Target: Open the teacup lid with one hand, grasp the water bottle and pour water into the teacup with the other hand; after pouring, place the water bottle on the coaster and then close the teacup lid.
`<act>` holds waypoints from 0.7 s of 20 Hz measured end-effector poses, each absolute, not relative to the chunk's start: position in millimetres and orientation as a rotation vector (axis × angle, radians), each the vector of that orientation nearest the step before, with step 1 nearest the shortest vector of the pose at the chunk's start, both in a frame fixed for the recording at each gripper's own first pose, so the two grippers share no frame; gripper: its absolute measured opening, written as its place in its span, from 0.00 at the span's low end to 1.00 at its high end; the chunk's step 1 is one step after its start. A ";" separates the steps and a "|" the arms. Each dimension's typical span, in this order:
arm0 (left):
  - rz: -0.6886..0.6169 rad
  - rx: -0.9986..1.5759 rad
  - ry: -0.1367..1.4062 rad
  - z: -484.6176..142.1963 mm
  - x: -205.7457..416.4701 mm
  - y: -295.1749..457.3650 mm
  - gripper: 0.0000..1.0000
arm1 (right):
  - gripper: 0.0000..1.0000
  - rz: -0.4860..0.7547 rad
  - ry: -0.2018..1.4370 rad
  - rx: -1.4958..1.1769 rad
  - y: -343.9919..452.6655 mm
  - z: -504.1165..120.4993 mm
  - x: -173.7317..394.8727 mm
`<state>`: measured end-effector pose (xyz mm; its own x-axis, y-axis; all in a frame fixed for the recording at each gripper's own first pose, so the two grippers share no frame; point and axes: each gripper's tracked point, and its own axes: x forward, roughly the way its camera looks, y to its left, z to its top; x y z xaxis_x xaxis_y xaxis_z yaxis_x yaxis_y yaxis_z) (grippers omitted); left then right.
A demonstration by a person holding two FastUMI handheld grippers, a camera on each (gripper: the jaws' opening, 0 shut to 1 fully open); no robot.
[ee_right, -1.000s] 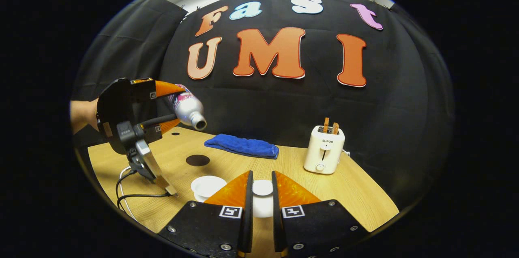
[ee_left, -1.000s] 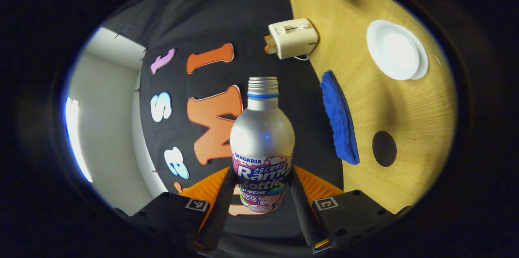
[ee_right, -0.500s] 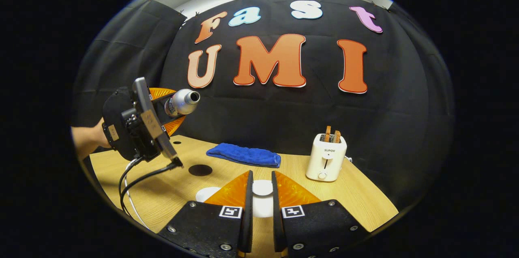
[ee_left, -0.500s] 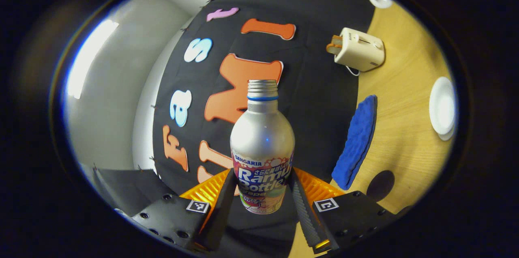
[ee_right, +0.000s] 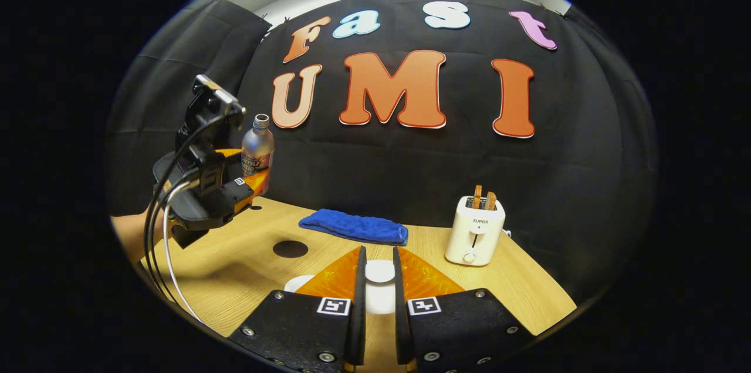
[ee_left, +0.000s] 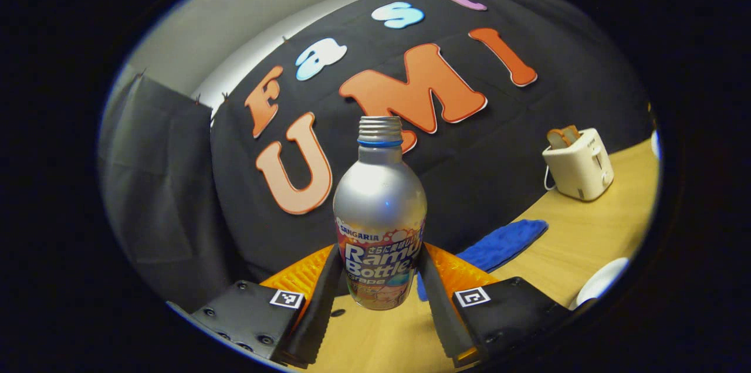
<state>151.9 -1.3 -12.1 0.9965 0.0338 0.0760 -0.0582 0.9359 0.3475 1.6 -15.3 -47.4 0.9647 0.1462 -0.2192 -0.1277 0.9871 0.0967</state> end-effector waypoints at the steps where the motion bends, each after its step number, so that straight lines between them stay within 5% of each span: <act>1: 0.035 0.289 -0.041 -17.9 154.7 -1.0 0.83 | 0.21 0.141 0.235 0.082 -14.8 -49.6 2.2; 2: 0.023 0.225 -0.013 -26.5 158.9 -1.0 0.74 | 0.21 0.140 0.238 0.082 -13.5 -51.3 3.5; 14: -0.035 -0.177 0.201 -106.4 191.9 -1.7 0.78 | 0.21 0.149 0.266 0.063 -4.0 -68.1 11.7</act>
